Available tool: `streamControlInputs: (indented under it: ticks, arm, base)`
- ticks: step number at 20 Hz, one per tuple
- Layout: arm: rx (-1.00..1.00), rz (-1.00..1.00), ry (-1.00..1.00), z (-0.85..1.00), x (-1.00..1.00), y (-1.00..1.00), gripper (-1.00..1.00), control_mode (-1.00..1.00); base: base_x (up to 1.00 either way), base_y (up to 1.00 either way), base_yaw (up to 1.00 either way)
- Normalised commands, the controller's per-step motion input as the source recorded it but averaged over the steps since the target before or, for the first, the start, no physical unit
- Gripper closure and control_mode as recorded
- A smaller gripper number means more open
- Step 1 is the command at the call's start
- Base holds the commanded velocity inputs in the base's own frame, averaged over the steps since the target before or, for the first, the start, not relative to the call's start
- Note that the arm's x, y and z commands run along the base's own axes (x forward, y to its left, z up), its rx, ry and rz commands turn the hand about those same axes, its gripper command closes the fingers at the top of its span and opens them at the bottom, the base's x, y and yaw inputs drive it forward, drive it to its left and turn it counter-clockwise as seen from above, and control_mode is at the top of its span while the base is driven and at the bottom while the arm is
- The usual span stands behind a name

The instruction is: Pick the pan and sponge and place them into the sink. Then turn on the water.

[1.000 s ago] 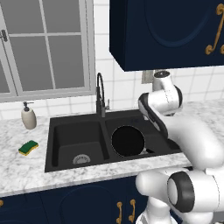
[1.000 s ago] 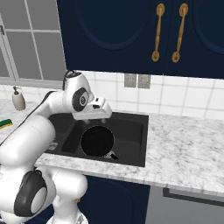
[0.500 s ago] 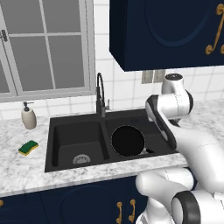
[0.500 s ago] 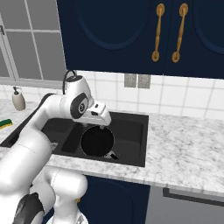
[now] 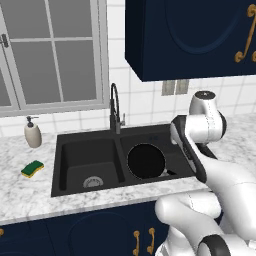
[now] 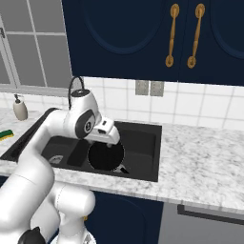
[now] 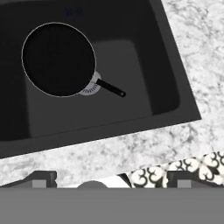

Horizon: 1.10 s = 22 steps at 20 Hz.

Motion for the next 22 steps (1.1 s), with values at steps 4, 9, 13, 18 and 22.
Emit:
streamControlInputs:
  ticks: [4, 9, 13, 18, 22]
  arm:
    - [0.03, 0.07, 0.02, 0.01, -0.27, 0.4, -1.0, -1.0]
    - [0.02, 0.01, 0.0, 0.0, -0.36, 0.38, -1.0, -1.0]
    - [0.04, 0.0, -0.03, 0.0, -0.36, 0.01, -1.0, -1.0]
    - [0.04, 0.0, -0.04, 0.0, -0.2, 0.0, -1.0, -1.0]
    - [0.02, 0.0, -0.02, 0.0, -0.18, 0.0, -1.0, -1.0]
  base:
    - [0.0, 0.0, 0.0]
    - [0.0, 0.0, 0.0]
    - [0.0, 0.0, 0.0]
    - [0.0, 0.0, 0.0]
    - [0.0, 0.0, 0.0]
